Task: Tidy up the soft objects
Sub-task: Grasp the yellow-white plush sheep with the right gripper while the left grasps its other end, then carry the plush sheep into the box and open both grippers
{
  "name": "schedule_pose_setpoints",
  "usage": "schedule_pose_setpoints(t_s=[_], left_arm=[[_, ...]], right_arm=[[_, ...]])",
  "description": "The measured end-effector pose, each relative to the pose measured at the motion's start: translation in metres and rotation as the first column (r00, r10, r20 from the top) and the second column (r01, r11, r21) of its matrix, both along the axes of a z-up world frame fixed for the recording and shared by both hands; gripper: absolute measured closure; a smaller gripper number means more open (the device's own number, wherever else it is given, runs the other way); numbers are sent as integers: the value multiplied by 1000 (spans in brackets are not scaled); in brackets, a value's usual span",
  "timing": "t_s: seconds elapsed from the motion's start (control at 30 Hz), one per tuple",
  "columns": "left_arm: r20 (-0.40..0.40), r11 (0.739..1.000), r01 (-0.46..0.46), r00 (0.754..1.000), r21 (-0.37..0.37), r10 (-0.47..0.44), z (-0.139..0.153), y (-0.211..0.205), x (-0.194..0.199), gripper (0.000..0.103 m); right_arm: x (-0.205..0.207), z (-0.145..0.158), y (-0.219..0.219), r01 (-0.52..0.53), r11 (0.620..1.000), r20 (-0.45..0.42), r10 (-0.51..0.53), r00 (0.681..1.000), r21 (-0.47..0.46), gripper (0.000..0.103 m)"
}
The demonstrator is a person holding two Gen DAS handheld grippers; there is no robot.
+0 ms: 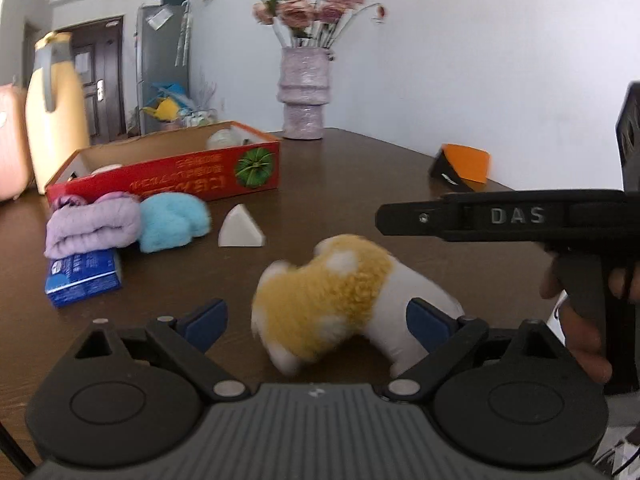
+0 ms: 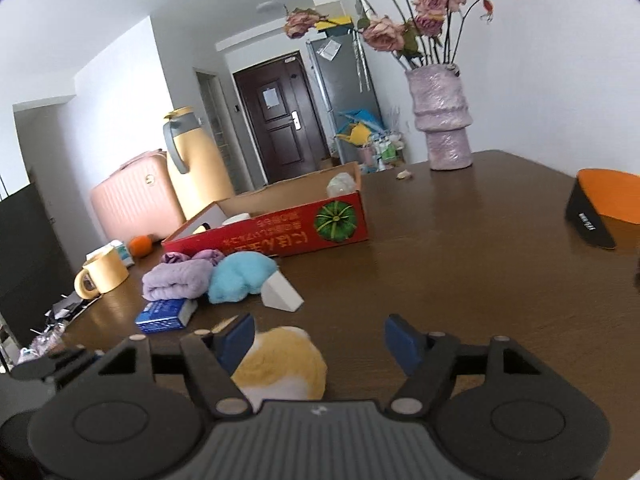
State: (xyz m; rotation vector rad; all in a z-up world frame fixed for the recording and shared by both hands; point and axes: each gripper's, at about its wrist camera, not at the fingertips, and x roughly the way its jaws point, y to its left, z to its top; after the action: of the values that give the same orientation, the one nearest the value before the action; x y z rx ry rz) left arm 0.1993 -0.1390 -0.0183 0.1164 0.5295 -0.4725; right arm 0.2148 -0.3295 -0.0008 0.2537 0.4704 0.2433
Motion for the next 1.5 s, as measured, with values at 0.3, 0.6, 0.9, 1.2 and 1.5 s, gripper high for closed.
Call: schedule_pose_setpoints(t_s=[0.3, 0.6, 0.9, 1.2, 1.5], left_arm=[[-31, 987, -158, 987, -31, 157, -2, 29, 3, 14], [-80, 983, -147, 987, -114, 138, -1, 28, 1, 28], [-119, 978, -123, 987, -170, 103, -11, 30, 19, 55], [-128, 971, -119, 987, -208, 94, -1, 40, 39, 62], [-52, 954, -85, 996, -288, 73, 66, 68, 141, 62]], right_arm=[[-41, -19, -3, -93, 993, 17, 95, 995, -78, 28], [-43, -30, 6, -139, 985, 11, 141, 990, -101, 28], [-31, -44, 11, -181, 982, -28, 179, 983, -59, 45], [-24, -29, 13, -211, 976, -18, 211, 977, -46, 49], [43, 29, 32, -225, 971, 98, 233, 968, -81, 51]])
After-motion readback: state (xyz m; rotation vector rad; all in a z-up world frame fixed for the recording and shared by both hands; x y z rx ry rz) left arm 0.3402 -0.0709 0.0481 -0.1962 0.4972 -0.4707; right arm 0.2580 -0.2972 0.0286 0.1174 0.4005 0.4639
